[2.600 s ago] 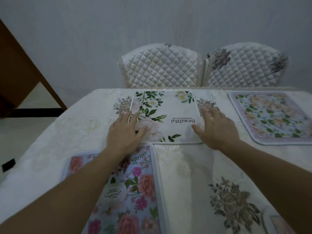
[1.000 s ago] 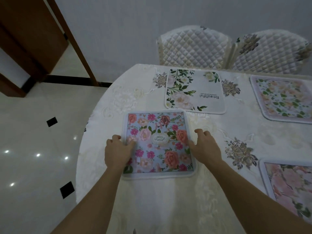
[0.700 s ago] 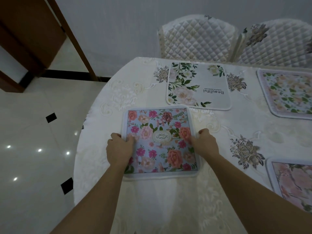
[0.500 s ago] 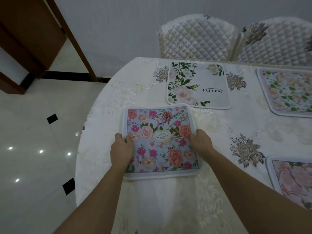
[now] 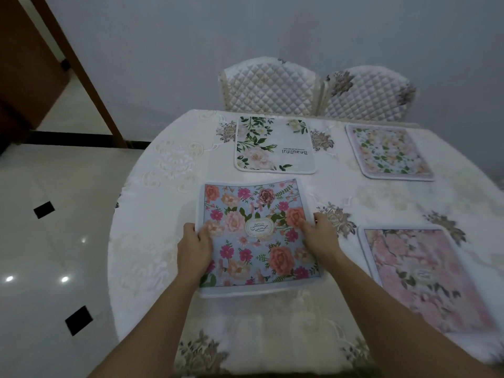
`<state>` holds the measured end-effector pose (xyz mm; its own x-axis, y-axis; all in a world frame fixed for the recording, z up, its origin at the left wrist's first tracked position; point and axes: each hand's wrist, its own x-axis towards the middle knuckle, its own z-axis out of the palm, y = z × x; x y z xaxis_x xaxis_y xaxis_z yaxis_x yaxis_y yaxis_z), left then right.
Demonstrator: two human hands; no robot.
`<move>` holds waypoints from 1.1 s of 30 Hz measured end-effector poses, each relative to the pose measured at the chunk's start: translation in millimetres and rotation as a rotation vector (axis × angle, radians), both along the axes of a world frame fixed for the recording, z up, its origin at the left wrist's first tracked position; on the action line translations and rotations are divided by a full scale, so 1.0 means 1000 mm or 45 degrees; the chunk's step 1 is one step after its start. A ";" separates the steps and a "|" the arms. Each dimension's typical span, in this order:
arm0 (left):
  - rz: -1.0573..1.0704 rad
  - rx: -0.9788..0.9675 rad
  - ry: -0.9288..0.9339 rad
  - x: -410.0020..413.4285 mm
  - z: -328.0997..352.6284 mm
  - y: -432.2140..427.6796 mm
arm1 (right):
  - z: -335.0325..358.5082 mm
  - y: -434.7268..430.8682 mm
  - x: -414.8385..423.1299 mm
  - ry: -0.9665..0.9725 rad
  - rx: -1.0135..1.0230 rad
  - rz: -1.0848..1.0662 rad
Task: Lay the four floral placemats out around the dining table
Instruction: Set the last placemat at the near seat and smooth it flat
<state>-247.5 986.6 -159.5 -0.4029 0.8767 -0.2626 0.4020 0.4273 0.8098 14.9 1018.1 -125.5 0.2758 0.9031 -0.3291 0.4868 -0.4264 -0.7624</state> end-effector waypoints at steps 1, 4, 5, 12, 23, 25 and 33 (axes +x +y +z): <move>-0.017 0.007 -0.017 0.007 0.003 -0.008 | 0.004 -0.011 0.009 0.009 0.007 -0.018; -0.061 0.032 -0.044 0.026 0.014 -0.031 | 0.009 -0.044 0.029 0.023 0.036 -0.077; -0.077 0.038 -0.041 0.031 0.015 -0.037 | 0.009 -0.054 0.034 0.029 0.040 -0.096; -0.082 0.006 0.015 0.063 0.002 -0.068 | -0.006 -0.091 0.064 0.080 -0.013 -0.156; -0.057 -0.041 0.184 0.092 -0.045 -0.077 | -0.064 -0.097 0.092 0.078 -0.121 -0.112; -0.041 -0.064 0.203 0.093 -0.050 -0.081 | -0.070 -0.102 0.091 0.081 -0.144 -0.105; -0.034 -0.130 0.300 0.088 -0.055 -0.084 | -0.074 -0.109 0.094 0.036 -0.183 -0.118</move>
